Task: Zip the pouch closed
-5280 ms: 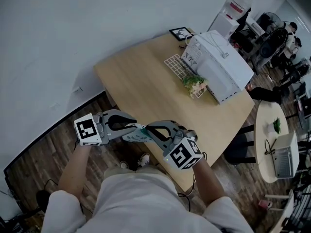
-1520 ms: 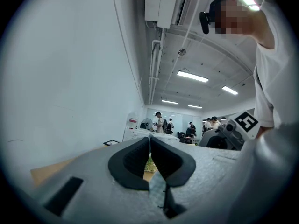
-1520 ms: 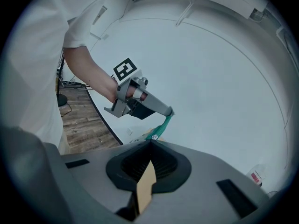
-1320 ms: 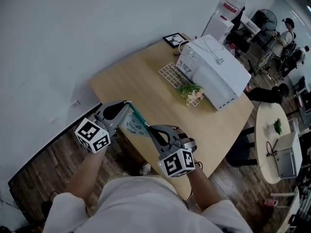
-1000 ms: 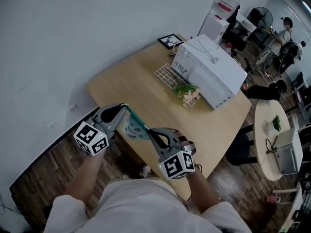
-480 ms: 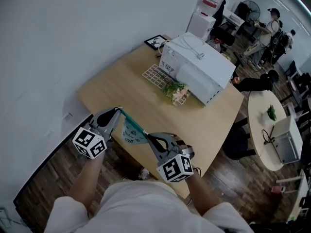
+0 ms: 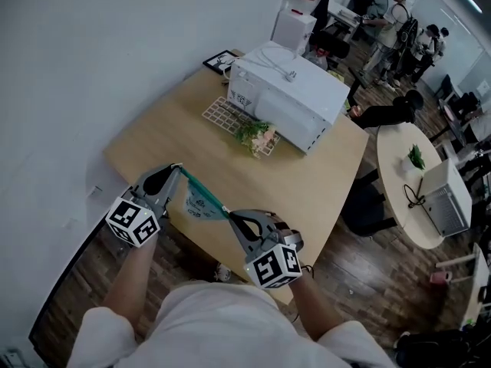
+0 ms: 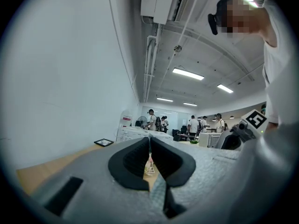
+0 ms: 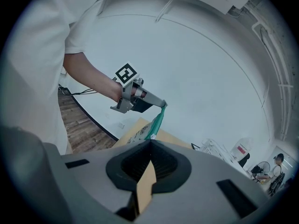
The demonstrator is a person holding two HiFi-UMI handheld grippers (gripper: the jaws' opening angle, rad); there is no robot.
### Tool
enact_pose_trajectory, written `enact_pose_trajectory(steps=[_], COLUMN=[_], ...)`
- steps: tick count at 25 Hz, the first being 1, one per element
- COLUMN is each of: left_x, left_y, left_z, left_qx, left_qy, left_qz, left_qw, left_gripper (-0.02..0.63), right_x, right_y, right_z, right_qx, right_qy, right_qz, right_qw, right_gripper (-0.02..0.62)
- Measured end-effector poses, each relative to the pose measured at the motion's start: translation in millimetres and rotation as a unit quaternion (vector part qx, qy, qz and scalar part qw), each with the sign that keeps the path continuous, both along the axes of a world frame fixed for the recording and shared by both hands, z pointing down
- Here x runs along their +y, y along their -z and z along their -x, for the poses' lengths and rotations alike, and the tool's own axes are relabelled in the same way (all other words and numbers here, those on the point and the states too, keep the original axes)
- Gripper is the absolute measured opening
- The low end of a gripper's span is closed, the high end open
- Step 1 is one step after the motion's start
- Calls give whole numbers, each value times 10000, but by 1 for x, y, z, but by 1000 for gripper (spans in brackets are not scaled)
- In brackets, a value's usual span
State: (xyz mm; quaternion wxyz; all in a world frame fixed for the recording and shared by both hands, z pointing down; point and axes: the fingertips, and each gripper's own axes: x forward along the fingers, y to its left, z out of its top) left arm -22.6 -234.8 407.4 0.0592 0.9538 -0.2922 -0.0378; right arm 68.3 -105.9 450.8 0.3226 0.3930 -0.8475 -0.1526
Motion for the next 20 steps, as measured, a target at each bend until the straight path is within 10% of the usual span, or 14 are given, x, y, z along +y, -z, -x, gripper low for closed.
enact_pose_trajectory(steps=[13, 17, 20], left_x=[1, -21, -18], left_y=[-4, -2, 3], left_z=[-6, 42, 45], left_qx=[-23, 566, -21], left_qy=[-90, 562, 316], left_qz=[-40, 354, -37], left_qw=[9999, 9962, 9995], left_gripper=[25, 23, 23], right_x=[21, 30, 26], right_y=[-9, -16, -3], right_z=[-6, -10, -4], right_qx=[-231, -320, -597], right_qy=[-302, -360, -380], right_qz=[115, 262, 134], right_qw=[9992, 9985, 9974], right_gripper=[2, 0, 0])
